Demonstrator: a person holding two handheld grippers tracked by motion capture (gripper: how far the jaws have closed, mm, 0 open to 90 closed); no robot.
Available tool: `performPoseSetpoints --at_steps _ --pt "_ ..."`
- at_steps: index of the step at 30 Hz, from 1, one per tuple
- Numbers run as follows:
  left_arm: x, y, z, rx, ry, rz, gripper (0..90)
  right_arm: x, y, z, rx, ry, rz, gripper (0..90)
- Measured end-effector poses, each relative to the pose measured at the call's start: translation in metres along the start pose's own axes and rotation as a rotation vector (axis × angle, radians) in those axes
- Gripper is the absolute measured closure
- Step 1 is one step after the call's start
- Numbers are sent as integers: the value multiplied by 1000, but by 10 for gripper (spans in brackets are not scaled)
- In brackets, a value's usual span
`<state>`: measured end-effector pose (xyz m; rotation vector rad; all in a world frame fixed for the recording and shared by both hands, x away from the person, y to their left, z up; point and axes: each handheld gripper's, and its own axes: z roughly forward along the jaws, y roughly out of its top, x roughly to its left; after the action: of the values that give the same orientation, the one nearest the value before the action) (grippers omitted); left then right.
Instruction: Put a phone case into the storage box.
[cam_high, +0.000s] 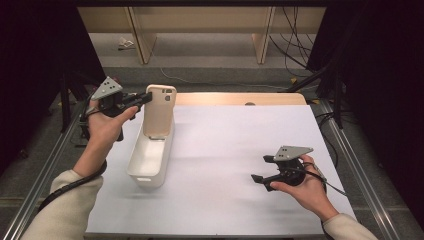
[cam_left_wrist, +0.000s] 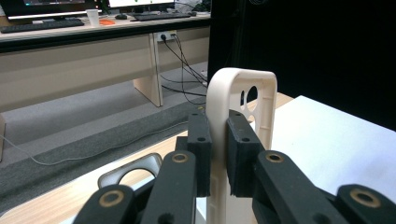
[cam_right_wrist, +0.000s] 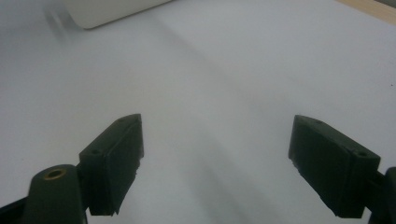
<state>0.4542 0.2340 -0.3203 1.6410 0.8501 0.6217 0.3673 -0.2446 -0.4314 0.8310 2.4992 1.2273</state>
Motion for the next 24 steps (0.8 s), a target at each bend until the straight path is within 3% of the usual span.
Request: performPoseSetpoints --at_steps 24 --pt "18 -3 4 -5 18 4 811 0 0 0 -2 4 2 191"
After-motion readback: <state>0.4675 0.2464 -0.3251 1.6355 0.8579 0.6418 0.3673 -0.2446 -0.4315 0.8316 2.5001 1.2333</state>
